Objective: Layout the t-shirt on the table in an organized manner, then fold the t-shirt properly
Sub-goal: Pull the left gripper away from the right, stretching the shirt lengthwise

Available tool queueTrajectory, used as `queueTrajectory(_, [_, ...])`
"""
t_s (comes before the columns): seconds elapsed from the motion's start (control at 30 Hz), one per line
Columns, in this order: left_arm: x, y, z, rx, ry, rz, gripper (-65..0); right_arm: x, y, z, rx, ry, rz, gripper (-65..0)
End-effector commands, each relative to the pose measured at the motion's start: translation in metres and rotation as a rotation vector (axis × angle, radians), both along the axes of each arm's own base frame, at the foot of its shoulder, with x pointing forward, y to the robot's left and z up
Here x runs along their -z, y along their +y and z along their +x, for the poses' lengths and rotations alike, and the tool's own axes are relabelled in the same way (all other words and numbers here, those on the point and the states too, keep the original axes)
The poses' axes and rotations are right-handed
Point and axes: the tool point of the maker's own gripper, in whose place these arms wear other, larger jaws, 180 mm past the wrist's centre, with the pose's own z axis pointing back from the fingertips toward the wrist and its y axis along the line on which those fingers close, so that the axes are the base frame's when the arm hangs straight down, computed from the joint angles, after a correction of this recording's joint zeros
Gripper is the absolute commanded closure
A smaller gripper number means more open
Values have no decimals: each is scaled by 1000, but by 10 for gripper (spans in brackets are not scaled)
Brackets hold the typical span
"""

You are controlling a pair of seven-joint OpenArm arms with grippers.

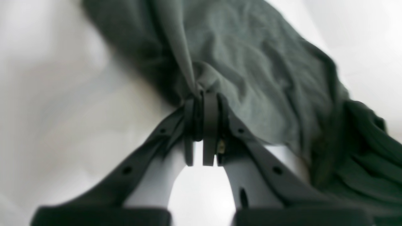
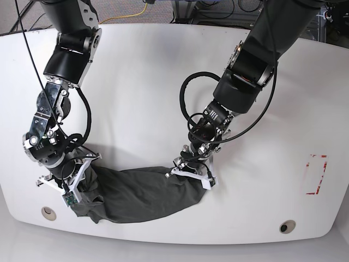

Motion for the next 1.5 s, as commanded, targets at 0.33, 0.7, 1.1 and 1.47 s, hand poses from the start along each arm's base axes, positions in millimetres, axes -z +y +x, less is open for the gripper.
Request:
queueTrajectory(0.33, [-102, 56, -14, 42, -272, -18, 0, -84, 12, -16, -7, -226, -90, 0])
queueTrajectory(0.7, [-149, 162, -34, -4, -394, 125, 0, -102, -5, -27, 24, -273, -147, 0])
queueTrajectory(1.1, [-235, 235, -52, -1, -574, 151, 0, -139, -25, -21, 61, -346, -204, 0])
queueTrajectory(1.47, [-317, 300, -58, -87, -711, 199, 0, -175, -36, 7, 85, -392, -155, 0])
